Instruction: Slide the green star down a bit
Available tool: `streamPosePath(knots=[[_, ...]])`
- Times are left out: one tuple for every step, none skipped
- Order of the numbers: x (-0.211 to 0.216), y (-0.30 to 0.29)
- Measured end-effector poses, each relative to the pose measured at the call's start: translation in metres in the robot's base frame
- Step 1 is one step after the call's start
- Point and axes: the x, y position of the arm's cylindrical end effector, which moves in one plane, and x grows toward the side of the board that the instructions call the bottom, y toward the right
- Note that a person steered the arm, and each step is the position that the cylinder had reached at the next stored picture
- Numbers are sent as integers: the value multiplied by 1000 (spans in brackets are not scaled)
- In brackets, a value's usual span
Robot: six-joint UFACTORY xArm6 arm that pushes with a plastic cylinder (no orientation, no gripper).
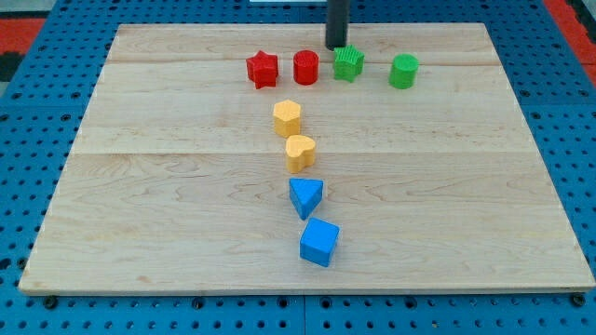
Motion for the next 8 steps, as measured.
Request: streamPosePath(knots=[[13,27],[18,27],[29,27],[7,35],[-30,101],[-23,206],[-8,278],[-8,278]])
